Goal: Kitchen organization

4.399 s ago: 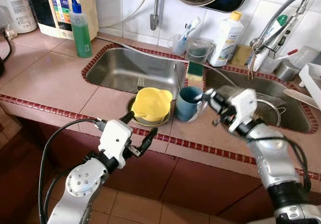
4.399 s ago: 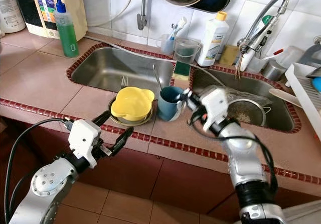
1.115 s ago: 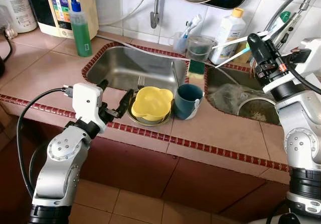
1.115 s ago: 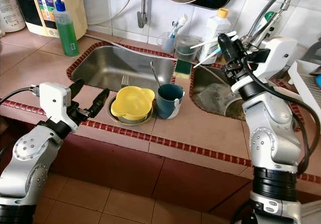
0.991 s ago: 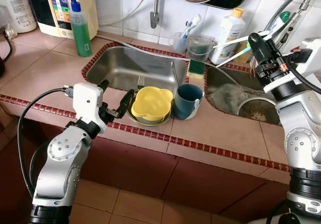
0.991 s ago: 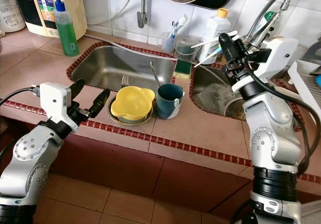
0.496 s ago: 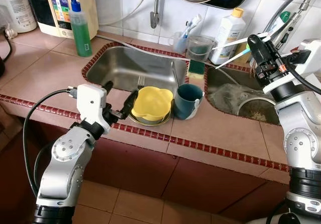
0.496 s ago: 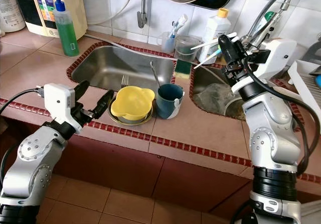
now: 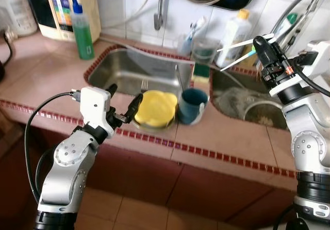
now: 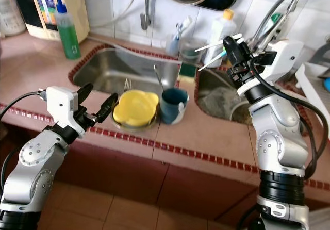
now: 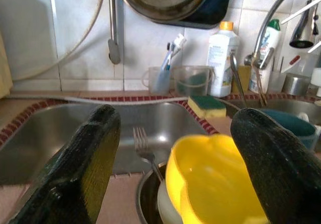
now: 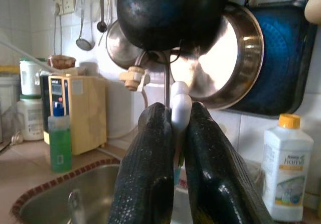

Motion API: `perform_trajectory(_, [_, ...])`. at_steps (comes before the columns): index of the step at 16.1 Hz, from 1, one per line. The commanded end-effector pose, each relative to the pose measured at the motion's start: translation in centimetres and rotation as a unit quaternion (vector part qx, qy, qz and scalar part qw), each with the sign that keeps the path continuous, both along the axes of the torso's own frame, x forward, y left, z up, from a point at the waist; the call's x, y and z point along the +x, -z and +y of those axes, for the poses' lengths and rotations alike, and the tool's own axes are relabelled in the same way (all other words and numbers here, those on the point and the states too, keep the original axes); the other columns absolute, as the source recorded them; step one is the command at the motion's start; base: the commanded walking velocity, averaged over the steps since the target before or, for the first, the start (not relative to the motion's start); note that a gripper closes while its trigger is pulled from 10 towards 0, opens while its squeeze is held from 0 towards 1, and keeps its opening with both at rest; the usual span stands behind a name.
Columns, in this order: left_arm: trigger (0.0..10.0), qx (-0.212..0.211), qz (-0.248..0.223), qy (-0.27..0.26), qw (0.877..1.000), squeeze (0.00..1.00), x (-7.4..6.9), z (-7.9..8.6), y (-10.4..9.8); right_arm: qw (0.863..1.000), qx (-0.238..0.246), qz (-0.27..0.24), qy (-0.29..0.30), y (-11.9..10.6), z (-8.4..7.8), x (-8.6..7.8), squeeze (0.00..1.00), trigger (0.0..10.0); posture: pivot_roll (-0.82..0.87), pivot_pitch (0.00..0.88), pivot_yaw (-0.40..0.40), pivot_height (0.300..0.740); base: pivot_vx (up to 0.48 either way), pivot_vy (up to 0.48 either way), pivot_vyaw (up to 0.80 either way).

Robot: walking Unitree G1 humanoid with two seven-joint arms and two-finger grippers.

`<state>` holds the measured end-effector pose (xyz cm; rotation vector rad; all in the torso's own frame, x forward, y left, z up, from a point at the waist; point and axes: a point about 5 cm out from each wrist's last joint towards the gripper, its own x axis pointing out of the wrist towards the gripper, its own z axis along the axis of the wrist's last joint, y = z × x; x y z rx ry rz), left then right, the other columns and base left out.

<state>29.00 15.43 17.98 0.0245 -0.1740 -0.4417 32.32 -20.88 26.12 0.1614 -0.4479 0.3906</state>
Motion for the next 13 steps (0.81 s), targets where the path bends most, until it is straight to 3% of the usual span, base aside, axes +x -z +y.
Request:
perform_trajectory(1, [10.0, 0.005, -0.001, 0.003, 1.0, 0.0, 0.02, -0.15, 0.04, 1.0, 0.0, -0.017, 0.001, -0.87, -0.19, -0.07, 0.0, 10.0, 0.04, 0.0, -0.111, 0.732, 0.274, 0.0, 0.0])
perform_trajectory(13, [10.0, 0.006, 0.001, 0.002, 1.0, 0.0, -0.11, -0.24, 0.12, 1.0, -0.002, -0.015, -0.001, -0.84, -0.19, -0.06, 0.0, 10.0, 0.04, 0.0, -0.115, 0.732, 0.284, 0.0, 0.0])
